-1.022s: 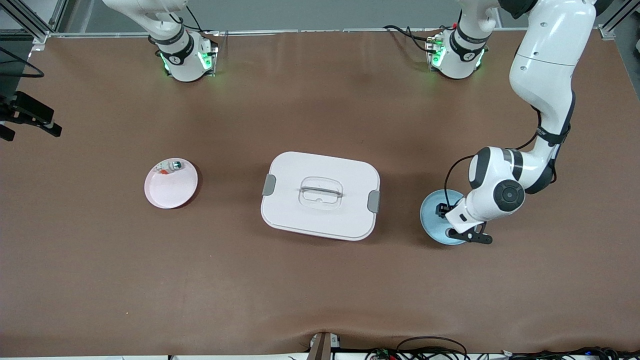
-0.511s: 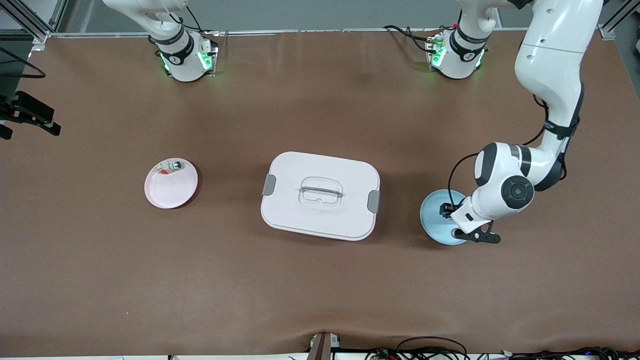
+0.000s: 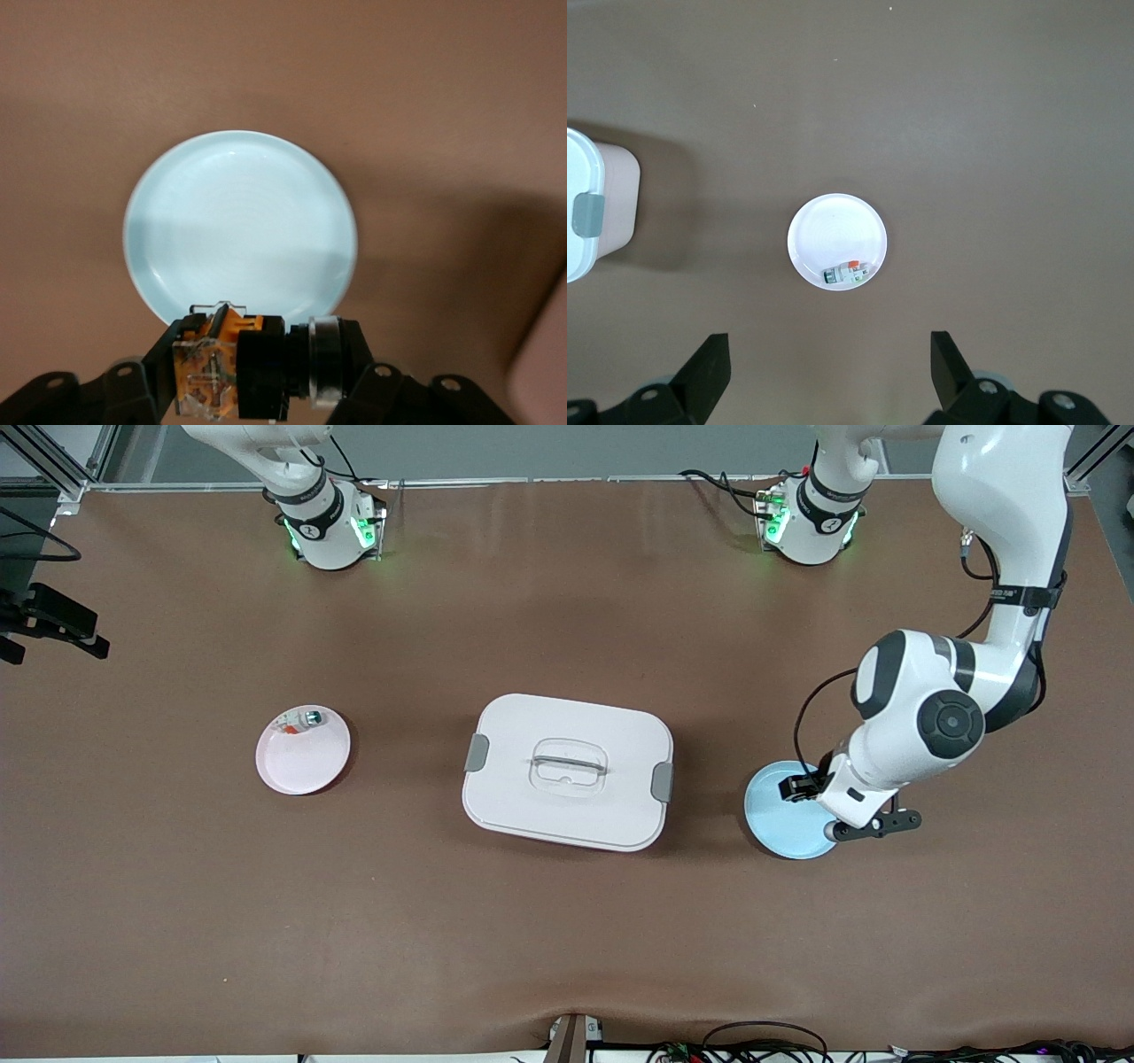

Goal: Transfer orange switch to right arm and place
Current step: 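Lift the orange switch with the left gripper toward the box handle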

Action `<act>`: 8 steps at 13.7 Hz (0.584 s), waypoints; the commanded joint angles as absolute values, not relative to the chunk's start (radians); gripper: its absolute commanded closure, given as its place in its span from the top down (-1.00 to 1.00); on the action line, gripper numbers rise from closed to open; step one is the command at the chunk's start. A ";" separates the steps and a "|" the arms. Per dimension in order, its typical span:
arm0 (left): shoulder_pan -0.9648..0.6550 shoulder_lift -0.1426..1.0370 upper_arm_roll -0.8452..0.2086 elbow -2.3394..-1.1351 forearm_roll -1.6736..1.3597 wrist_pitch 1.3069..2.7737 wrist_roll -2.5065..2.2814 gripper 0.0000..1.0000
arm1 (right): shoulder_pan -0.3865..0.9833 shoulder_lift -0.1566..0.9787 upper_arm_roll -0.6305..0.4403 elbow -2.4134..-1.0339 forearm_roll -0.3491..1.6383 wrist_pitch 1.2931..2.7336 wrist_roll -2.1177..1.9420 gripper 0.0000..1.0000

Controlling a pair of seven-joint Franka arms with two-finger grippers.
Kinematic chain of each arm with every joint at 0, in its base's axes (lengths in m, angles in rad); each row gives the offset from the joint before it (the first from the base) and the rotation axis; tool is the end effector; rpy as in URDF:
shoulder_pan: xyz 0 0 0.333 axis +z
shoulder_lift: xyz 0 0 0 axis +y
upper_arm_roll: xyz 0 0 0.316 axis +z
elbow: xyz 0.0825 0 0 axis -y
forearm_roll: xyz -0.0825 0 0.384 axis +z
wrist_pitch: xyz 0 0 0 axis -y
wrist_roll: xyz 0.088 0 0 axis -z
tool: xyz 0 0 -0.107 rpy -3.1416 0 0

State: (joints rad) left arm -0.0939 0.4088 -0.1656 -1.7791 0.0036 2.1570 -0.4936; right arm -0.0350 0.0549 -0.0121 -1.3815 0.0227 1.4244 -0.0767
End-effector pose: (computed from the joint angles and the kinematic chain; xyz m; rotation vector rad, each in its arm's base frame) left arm 0.6274 -0.1577 0.3288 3.0686 0.3772 -0.0722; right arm 0.5554 -0.0232 0.6692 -3.1186 -0.0511 0.0166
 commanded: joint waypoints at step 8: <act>-0.083 0.353 -0.345 -1.554 -0.182 1.967 -1.155 -0.54 | -0.041 0.041 -0.008 -1.385 0.026 1.430 -0.040 1.00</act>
